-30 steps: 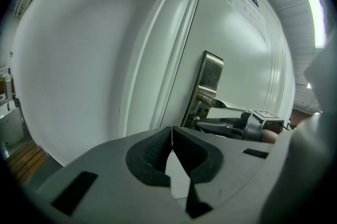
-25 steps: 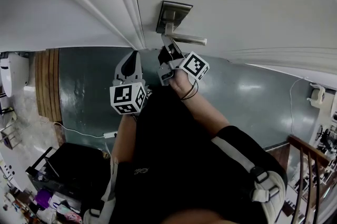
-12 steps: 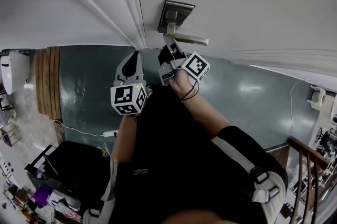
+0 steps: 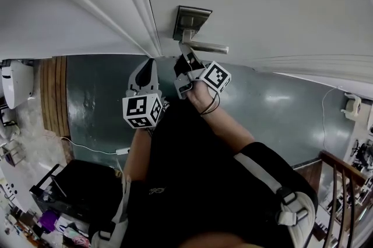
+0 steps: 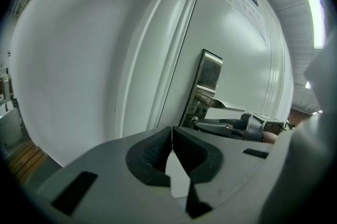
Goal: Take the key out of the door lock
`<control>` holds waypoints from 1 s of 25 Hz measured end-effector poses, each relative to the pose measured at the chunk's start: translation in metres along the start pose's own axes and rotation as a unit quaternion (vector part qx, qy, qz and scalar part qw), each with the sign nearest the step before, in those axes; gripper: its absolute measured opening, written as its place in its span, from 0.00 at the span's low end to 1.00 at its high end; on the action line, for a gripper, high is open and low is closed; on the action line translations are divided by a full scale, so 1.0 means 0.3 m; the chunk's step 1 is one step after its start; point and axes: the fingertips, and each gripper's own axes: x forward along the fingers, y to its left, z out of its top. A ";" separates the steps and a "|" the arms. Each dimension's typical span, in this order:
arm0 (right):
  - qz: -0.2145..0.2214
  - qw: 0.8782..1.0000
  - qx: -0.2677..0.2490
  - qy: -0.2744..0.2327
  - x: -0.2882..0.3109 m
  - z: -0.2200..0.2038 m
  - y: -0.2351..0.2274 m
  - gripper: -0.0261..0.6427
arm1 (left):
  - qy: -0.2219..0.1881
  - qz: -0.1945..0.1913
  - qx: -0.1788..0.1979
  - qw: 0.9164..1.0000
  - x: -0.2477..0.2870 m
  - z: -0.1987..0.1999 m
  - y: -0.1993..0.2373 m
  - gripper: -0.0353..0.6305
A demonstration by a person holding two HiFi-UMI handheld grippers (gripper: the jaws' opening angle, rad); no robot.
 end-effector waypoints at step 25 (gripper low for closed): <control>-0.002 0.992 0.075 -0.106 -0.002 0.039 -0.002 0.08 | -0.005 0.009 -0.020 1.000 -0.061 -0.015 0.070 0.09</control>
